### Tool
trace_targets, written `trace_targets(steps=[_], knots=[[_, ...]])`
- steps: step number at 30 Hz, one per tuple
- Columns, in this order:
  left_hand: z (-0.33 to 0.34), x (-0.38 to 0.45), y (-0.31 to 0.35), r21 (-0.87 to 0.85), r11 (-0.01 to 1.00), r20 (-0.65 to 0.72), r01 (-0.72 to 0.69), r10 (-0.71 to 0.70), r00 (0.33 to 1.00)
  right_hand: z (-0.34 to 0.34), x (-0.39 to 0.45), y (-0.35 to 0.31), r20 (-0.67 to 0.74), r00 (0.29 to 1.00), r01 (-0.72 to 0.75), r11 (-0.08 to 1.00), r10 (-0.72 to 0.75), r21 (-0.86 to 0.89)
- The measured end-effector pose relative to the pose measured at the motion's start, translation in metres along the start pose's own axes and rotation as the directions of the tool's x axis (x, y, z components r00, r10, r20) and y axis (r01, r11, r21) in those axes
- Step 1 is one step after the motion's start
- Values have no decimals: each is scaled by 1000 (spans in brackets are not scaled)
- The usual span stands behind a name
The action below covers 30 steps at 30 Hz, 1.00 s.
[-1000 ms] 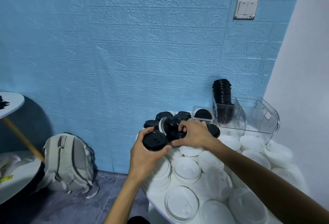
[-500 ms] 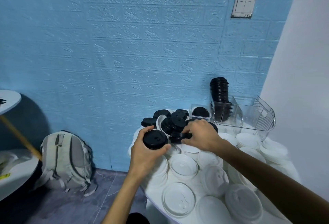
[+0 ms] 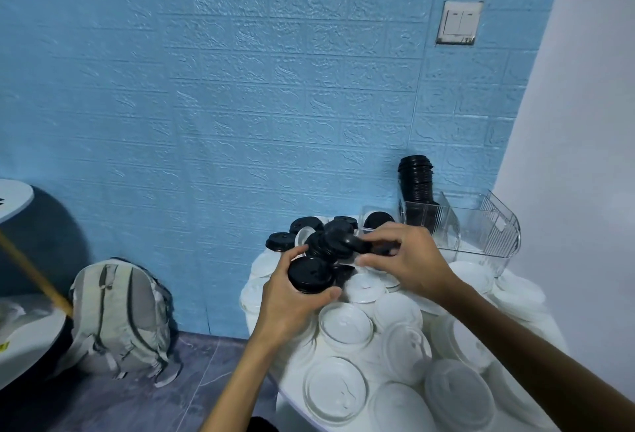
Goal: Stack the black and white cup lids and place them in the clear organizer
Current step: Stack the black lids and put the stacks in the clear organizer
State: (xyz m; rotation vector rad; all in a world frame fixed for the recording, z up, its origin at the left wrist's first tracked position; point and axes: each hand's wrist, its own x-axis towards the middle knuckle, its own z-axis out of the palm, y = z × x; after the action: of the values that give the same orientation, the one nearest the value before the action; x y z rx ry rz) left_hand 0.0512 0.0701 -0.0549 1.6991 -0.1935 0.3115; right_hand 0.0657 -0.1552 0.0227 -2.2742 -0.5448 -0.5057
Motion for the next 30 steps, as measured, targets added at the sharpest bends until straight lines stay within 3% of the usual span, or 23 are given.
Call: trace_targets(steps=[2, 4, 8, 12, 17, 20, 25, 27, 30], knots=[[7, -2, 5, -39, 999, 23, -15, 16, 1000, 7, -7, -9, 87, 987, 137, 990, -134, -28], [12, -4, 9, -84, 996, 43, -30, 33, 999, 13, -11, -14, 195, 968, 163, 987, -159, -2], [14, -5, 9, -146, 989, 37, -35, 40, 999, 18, -13, -15, 325, 942, 2, 971, -82, 239], [18, -6, 12, -177, 984, 58, -30, 41, 997, 29, -12, -17, 284, 959, -113, 943, 21, 312], [16, -7, 18, -215, 976, 67, -41, 56, 996, 28, -7, -22, 393, 901, -384, 758, 183, 527], [15, -8, 20, -224, 973, 76, -52, 71, 995, 25, -5, -23, 428, 880, -421, 751, 205, 508], [12, -7, 16, -167, 986, -24, -23, 20, 1000, 29, 6, -24, 408, 887, -428, 719, 218, 548], [6, -4, 13, -121, 992, -59, -22, 15, 998, 33, 17, -10, 305, 912, -387, 819, 273, 424], [-3, 2, 8, -102, 995, -84, -9, 1, 997, 40, 31, 15, 241, 938, -251, 968, 249, -22]])
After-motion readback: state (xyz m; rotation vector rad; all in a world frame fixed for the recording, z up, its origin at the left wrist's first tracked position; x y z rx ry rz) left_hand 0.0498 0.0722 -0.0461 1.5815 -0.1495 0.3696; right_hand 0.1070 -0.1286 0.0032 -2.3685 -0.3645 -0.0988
